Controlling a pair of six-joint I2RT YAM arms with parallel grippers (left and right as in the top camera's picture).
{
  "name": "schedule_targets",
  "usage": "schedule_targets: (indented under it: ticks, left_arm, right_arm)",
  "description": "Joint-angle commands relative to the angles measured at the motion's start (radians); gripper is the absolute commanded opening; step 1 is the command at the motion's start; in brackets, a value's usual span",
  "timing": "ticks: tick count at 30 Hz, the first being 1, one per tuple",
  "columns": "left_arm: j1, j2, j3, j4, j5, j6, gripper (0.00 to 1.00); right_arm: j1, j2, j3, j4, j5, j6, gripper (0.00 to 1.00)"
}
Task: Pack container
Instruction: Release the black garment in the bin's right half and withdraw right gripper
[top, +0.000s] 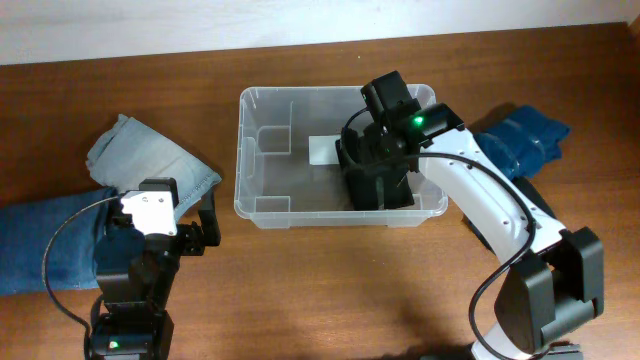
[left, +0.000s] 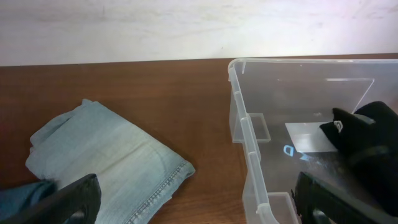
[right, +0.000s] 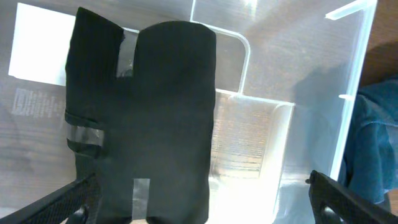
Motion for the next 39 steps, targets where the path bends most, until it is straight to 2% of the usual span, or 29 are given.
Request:
schedule_targets:
  ticks: [1, 5, 8, 11, 14, 17, 21, 25, 31, 35, 39]
  left_arm:
    - [-0.003, 0.001, 0.022, 0.0, 0.011, -0.002, 1.0]
    - [-0.003, 0.001, 0.022, 0.0, 0.011, -0.002, 0.99]
    - [-0.003, 0.001, 0.022, 0.0, 0.011, -0.002, 0.99]
    - [-0.003, 0.001, 0.022, 0.0, 0.011, -0.002, 0.99]
    - [-0.003, 0.001, 0.022, 0.0, 0.011, -0.002, 0.99]
    - [-0.003, 0.001, 0.022, 0.0, 0.011, -0.002, 0.99]
    - [-0.003, 0.001, 0.022, 0.0, 0.011, -0.002, 1.0]
    - [-0.003, 0.001, 0.022, 0.0, 0.011, -0.002, 0.99]
    - [-0.003, 0.001, 0.022, 0.0, 0.011, -0.002, 0.99]
    - [-0.003, 0.001, 0.022, 0.0, 0.011, -0.002, 1.0]
    - [-0.003, 0.001, 0.022, 0.0, 0.011, -0.002, 0.99]
  right_arm:
    - [0.004, -0.018, 0.022, -0.005, 0.031, -0.014, 0.99]
    - [-0.022, -0.089, 0.057, -0.006, 0.034, 0.021, 0.99]
    - [-0.113, -0.176, 0.09, -0.007, 0.027, 0.105, 0.98]
    - [-0.282, -0.261, 0.097, -0.008, -0.049, 0.167, 0.98]
    - [-0.496, -0.285, 0.097, -0.024, -0.195, 0.164, 0.98]
    - [-0.726, -0.247, 0.073, -0.029, -0.412, 0.109, 0.98]
    - [-0.939, -0.12, 0.03, -0.029, -0.65, 0.061, 0.99]
    - [-1.029, 0.035, 0.019, -0.028, -0.801, -0.011, 0.98]
    - [-1.048, 0.222, 0.018, 0.016, -0.882, -0.047, 0.98]
    - [-1.047, 0.296, 0.016, 0.087, -0.995, -0.056, 0.98]
    - [-1.047, 0.34, 0.014, 0.135, -1.01, -0.04, 0.99]
